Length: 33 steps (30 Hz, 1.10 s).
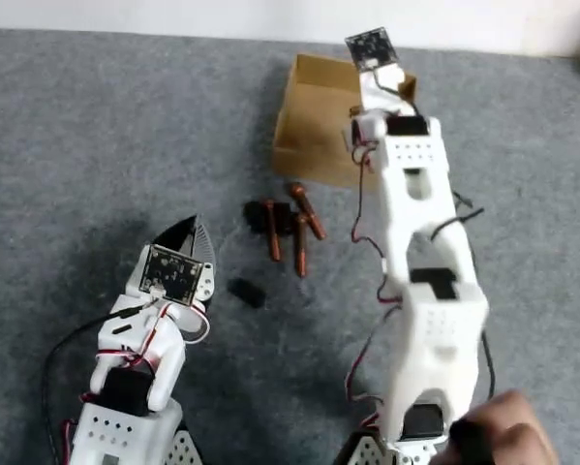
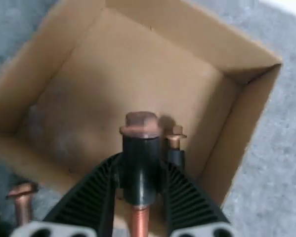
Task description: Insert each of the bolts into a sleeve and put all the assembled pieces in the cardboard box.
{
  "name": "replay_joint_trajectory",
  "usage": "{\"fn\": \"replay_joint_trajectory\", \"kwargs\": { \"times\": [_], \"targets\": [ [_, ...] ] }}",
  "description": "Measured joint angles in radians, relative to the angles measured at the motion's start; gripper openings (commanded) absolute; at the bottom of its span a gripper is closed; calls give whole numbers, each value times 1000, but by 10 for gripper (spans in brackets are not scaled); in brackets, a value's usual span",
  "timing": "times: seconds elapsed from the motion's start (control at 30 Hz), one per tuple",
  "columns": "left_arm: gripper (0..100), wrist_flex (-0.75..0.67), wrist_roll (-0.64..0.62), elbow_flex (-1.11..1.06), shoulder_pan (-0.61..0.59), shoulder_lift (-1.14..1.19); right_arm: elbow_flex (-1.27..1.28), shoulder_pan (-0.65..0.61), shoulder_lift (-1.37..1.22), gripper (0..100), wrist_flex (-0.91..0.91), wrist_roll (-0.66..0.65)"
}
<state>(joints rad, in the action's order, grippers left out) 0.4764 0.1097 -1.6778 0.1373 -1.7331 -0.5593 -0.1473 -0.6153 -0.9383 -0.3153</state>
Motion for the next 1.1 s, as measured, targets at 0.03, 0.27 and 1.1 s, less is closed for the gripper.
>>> {"fn": "replay_joint_trajectory", "kwargs": {
  "times": [0.03,0.27,1.1],
  "targets": [
    [7,-8,0,0,0,0,-77,3,-51,5,-31,0],
    [7,-18,0,0,0,0,-499,8,-293,9,-218,0],
    [7,-20,0,0,0,0,-1094,6,-476,308,-802,0]
  ]
}}
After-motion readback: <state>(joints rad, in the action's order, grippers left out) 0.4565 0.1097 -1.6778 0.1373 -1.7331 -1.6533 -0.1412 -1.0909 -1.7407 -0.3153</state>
